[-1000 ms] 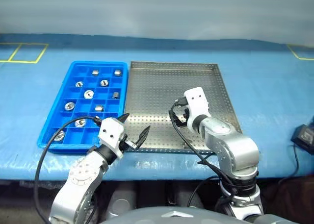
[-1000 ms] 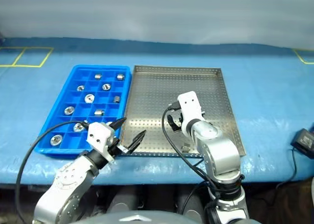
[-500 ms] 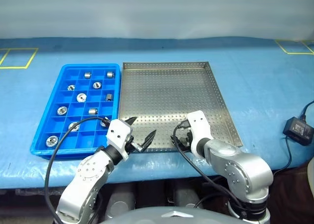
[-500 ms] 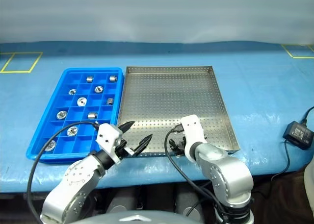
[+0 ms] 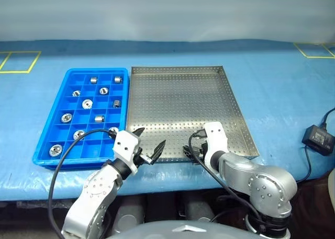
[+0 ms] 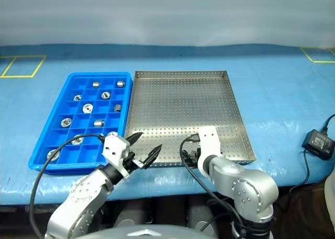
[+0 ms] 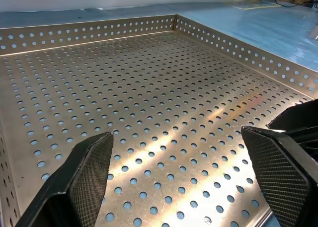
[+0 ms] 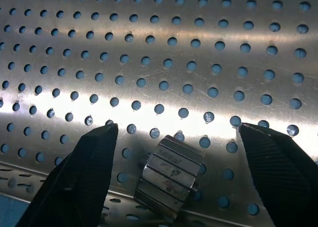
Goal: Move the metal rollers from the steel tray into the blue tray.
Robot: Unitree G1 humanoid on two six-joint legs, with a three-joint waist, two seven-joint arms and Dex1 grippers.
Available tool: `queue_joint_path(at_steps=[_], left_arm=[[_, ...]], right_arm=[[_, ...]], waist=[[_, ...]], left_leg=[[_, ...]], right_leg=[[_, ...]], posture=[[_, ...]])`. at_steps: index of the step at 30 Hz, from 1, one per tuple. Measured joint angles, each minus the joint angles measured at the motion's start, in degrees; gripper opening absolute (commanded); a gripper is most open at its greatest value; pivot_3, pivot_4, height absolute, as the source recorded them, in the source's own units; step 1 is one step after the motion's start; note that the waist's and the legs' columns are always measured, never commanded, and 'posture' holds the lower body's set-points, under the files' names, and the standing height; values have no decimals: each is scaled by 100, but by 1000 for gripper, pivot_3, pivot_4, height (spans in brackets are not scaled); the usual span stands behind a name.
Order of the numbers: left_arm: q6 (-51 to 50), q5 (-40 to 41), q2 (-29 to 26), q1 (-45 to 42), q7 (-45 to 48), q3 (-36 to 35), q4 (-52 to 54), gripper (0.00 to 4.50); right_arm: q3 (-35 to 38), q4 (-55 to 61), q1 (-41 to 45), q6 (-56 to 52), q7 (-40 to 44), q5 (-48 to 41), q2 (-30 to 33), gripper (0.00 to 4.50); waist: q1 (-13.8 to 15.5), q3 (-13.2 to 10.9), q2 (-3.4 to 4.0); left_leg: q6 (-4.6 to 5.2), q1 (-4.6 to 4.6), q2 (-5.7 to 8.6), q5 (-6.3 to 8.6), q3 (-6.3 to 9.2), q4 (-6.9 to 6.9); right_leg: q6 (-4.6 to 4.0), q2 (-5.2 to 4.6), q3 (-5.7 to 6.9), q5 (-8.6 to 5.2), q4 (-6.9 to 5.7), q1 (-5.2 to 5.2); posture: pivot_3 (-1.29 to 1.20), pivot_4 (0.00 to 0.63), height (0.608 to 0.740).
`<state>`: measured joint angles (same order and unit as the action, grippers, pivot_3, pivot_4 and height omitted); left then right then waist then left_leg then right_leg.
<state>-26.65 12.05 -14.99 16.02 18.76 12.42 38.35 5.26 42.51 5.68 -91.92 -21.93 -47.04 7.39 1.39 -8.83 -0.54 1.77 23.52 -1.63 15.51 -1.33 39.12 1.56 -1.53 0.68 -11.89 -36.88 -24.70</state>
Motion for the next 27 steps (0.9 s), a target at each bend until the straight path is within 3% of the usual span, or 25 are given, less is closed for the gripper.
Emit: queue_joint_path(at_steps=[7,8,12,16,19,22,27], left_arm=[[110,-37,-2,50,-2,-1,-1,4500],[119,-38,-2,48,1,3,-1,4500],[131,-39,-33,60,6,-9,-7,4500],[181,-37,-26,30,2,-22,-16,4500],[285,-40,145,9,-147,-122,-23,4500],[471,-72,363,-15,-407,-341,-18,4500],[673,-147,547,133,-835,-809,144,4500]], right_arm=[[194,-664,320,48,-1905,-2649,682,1001],[5,-842,365,324,-2414,-3350,1079,788],[-1000,-1195,662,1898,-4110,-5740,2702,786],[-1808,-1204,1127,2824,-4459,-6406,3145,786],[-2018,-1260,1826,3021,-3891,-5872,2979,786],[-2160,-1275,2398,3278,-2705,-4431,2624,786],[-2993,-1564,2913,3948,-647,-1799,2162,786]], waist=[[39,-1,-1],[42,-1,-1],[54,-4,-8],[40,-5,-11],[39,-6,-9],[102,-5,-9],[264,-3,-11]], left_leg=[[4,4,2,1,-1,0],[5,5,5,2,-1,0],[22,5,15,9,-12,0],[26,6,8,12,-18,0],[27,4,4,11,-33,8],[32,-1,5,8,-33,15],[33,6,6,9,-34,13]], right_leg=[[2,0,-3,1,4,0],[3,-1,-5,2,4,1],[13,-8,-18,0,8,1],[35,2,-34,9,8,-1],[49,5,-41,18,6,-3],[42,3,-41,15,8,3],[48,1,-41,24,12,-3]], posture=[[156,150,740],[154,150,740],[152,150,740],[165,150,740],[199,150,740],[251,150,740],[367,150,740]])
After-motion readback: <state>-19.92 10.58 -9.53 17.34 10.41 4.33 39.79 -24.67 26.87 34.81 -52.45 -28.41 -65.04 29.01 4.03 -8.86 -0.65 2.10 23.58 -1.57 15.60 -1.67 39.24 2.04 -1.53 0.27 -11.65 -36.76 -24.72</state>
